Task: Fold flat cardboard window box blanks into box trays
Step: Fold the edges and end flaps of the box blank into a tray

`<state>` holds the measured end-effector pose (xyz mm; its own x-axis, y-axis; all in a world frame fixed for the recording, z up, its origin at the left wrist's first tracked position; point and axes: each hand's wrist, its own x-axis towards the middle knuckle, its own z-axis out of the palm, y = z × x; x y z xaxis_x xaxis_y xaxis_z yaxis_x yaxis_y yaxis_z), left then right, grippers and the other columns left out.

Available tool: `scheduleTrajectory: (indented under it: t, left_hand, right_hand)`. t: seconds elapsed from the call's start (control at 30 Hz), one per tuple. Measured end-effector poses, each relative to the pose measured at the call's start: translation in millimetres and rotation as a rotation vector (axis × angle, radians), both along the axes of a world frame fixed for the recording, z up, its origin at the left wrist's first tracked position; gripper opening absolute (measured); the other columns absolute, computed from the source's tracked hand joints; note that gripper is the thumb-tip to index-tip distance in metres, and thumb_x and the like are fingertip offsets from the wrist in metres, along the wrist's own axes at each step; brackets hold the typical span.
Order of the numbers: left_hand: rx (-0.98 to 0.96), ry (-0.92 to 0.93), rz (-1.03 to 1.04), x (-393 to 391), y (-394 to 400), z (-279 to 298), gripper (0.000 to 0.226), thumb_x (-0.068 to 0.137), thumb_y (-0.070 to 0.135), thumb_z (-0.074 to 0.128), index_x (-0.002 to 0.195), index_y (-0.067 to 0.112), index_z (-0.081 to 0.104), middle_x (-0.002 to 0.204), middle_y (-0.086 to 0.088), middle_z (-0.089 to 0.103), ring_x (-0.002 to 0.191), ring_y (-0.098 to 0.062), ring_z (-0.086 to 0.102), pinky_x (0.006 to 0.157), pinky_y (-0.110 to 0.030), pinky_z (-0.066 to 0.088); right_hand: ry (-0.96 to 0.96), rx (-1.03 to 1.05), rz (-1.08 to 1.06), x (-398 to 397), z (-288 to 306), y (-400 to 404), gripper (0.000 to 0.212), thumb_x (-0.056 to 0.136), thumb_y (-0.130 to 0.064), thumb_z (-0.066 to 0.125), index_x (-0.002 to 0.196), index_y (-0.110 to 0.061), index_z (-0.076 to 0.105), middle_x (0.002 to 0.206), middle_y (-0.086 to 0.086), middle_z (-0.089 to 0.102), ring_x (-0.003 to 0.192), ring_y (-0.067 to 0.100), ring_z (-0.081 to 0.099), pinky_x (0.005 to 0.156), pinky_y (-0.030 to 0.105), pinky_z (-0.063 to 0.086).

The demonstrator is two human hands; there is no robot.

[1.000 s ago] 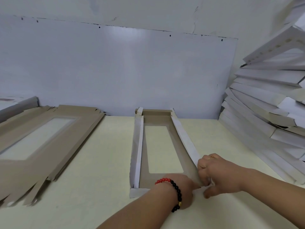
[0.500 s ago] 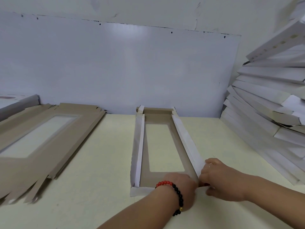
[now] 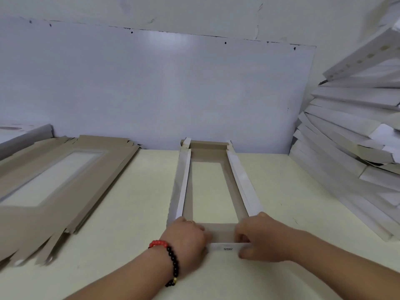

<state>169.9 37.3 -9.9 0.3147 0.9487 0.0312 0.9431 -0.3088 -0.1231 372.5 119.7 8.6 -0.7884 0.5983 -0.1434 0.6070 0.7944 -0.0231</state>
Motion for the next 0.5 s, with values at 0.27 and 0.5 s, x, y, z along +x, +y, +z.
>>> scheduleTrajectory:
  t: [0.27,0.5]
  left_hand:
    - [-0.212,0.132,-0.083,-49.3,8.4,29.3,0.043,0.068,0.065,0.062,0.095,0.033,0.056,0.104,0.012,0.054,0.116,-0.016,0.039,0.113,-0.039,0.011]
    - [-0.196,0.193,-0.138,-71.9,19.2,28.8,0.051,0.067,0.076,0.056,0.094,0.033,0.062,0.111,0.012,0.048,0.112,-0.016,0.035,0.106,-0.037,0.023]
  right_hand:
    - [0.138,-0.131,0.053,-35.3,-14.1,-18.1,0.015,0.094,-0.025,0.050,0.104,-0.017,0.057,0.101,-0.004,0.052,0.088,0.014,0.045,0.083,0.031,0.041]
    - [0.108,-0.146,0.041,-34.7,-9.6,-21.1,0.018,0.096,-0.026,0.048,0.109,-0.016,0.057,0.112,0.001,0.055,0.097,0.019,0.050,0.086,0.033,0.040]
